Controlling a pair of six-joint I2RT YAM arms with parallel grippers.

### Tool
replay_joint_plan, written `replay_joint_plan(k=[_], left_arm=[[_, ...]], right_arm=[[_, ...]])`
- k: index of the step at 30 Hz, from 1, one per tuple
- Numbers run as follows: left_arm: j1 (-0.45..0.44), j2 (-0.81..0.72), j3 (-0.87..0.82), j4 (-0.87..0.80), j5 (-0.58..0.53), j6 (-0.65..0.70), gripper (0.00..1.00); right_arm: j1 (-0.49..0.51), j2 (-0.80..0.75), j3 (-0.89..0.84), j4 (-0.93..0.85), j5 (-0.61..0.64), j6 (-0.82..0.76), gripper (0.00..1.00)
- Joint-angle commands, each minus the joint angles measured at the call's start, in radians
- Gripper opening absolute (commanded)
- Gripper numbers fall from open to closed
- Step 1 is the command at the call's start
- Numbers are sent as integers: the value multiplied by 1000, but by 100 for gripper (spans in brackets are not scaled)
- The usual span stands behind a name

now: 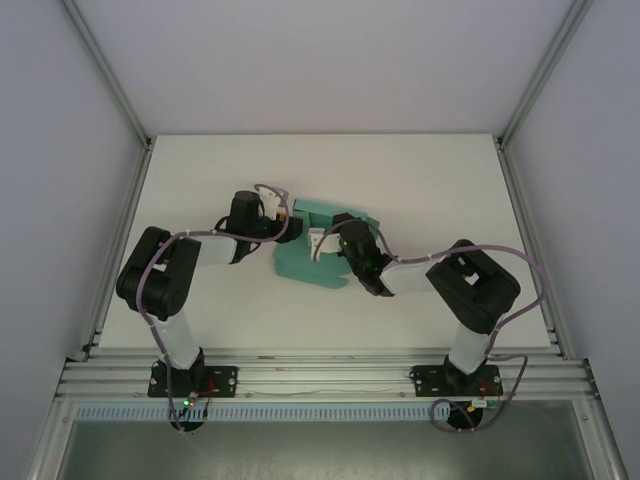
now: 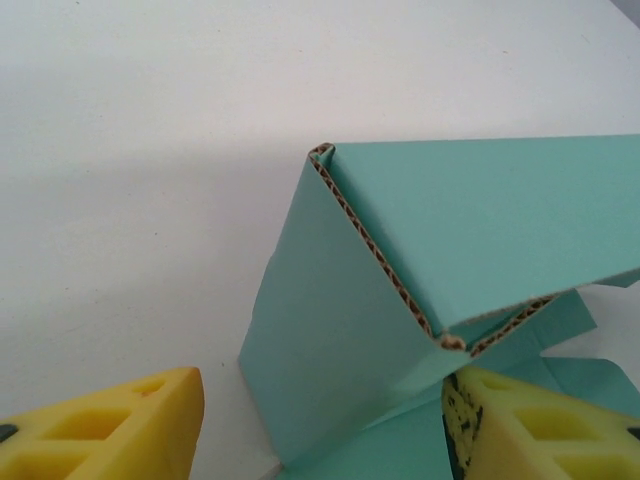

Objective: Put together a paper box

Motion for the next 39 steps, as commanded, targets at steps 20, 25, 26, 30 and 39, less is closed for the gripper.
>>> replay_joint_plan(k=[20, 25, 26, 30, 39], left_arm=[[-27, 98, 114, 20, 7, 60, 42], [-26, 110, 167, -60, -41, 58, 34], [-27, 112, 176, -70, -46, 53, 34], [-27, 112, 193, -85, -69, 43, 34], [0, 175, 359, -401, -9, 152, 80]], right_arm=[[3, -50, 63, -374, -106, 138, 0], [-7, -63, 87, -408, -129, 148, 0], [-9, -63, 87, -410, -132, 148, 0], [-18, -65, 91, -422, -143, 152, 0], [-60, -89, 109, -488, -234, 174, 0]])
